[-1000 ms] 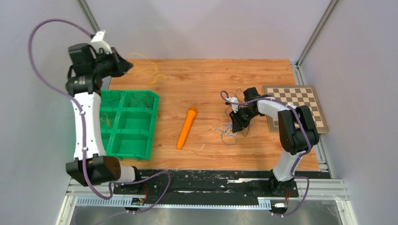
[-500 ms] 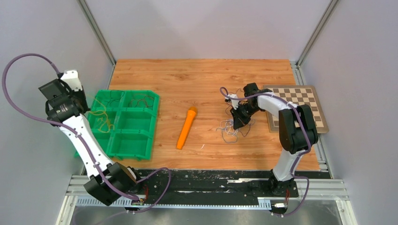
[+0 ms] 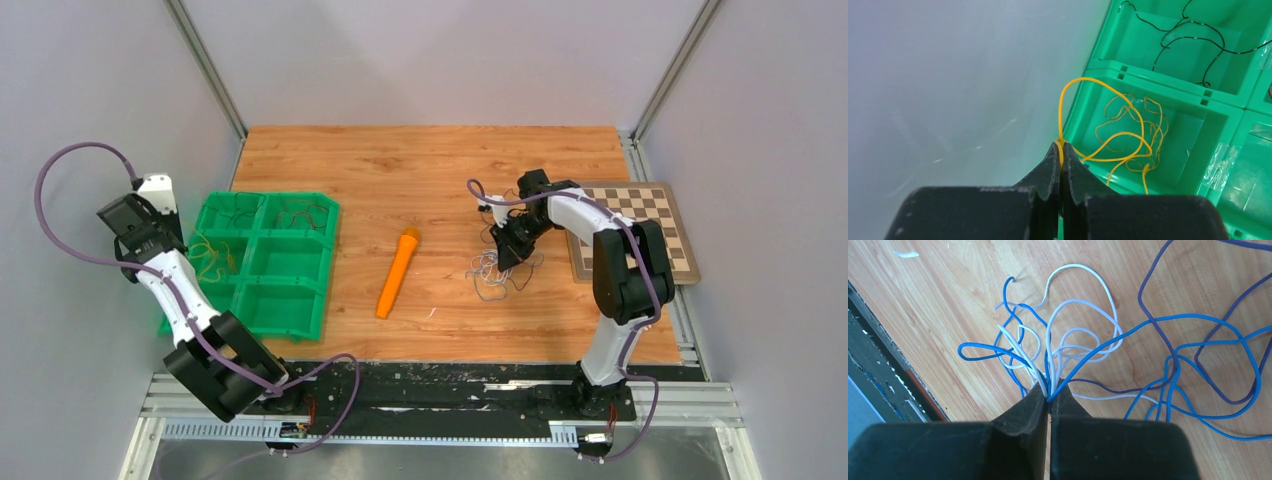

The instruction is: Untangle the cables

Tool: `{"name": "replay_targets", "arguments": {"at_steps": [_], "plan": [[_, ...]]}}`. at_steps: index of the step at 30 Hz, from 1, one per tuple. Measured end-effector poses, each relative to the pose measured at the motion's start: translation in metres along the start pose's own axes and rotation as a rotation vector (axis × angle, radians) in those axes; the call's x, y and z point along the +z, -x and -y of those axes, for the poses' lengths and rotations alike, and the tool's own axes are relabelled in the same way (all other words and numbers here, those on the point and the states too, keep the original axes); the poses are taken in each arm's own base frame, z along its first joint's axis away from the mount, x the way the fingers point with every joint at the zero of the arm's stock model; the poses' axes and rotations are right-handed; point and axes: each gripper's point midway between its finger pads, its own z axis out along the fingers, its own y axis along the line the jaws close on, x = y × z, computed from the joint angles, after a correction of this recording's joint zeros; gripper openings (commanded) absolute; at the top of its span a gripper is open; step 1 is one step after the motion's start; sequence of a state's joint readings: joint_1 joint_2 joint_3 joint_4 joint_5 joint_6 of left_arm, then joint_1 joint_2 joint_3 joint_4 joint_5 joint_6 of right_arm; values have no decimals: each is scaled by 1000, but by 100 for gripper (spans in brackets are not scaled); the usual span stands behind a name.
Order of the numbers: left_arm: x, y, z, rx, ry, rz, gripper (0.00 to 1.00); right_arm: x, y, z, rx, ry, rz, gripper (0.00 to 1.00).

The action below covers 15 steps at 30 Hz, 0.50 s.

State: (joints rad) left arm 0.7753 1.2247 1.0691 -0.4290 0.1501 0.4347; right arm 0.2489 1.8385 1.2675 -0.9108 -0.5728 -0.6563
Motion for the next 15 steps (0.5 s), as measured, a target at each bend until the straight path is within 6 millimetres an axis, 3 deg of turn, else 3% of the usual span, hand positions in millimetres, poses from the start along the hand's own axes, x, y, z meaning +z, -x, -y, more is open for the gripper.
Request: {"name": "replay_targets", "arguments": {"at_steps": [9,11,13,15], "plan": [[40,-40,33,-15,-121,-30,0,0,-2,0,11,0,-13,0],[46,-49,40,-18,-147,-48,9,-1,-2,0,12,0,-15,0],[53,-59,49,-12,-180,-78,39,-1,-2,0,13,1,-16,0],[59,-66,56,-8,-208,-102,56,-1,-1,0,13,2,-16,0]]}}
